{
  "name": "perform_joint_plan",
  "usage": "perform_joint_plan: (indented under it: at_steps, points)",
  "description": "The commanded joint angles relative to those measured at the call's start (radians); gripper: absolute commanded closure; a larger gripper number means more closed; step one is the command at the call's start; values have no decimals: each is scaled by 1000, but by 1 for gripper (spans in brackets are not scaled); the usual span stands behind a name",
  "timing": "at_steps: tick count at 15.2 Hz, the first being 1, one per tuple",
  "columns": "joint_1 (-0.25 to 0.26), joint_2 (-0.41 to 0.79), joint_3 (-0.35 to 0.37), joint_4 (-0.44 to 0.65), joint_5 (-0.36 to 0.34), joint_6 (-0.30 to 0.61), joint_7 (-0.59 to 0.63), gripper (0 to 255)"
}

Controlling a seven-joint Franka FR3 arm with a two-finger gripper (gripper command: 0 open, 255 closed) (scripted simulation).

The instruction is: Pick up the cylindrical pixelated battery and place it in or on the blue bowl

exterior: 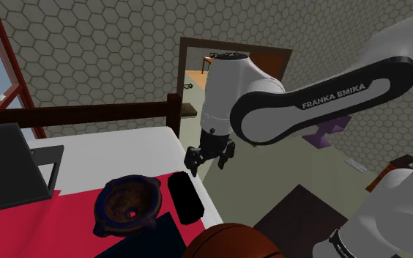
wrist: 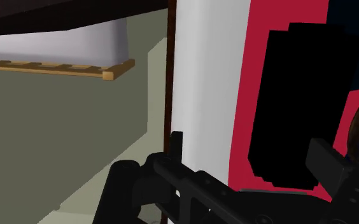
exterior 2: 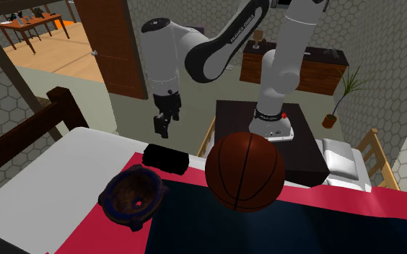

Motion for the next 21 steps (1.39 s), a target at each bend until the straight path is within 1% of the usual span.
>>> perform_joint_plan:
  at_steps: [1,5,6,13,21]
  points:
    - [1,76,23,31,-37,39,56,0]
    - [26,246,50,127,-142,88,187,0]
    - [32,262,49,137,-152,91,199,0]
    - [46,335,33,106,-215,182,242,0]
    - [46,335,33,106,-214,182,242,0]
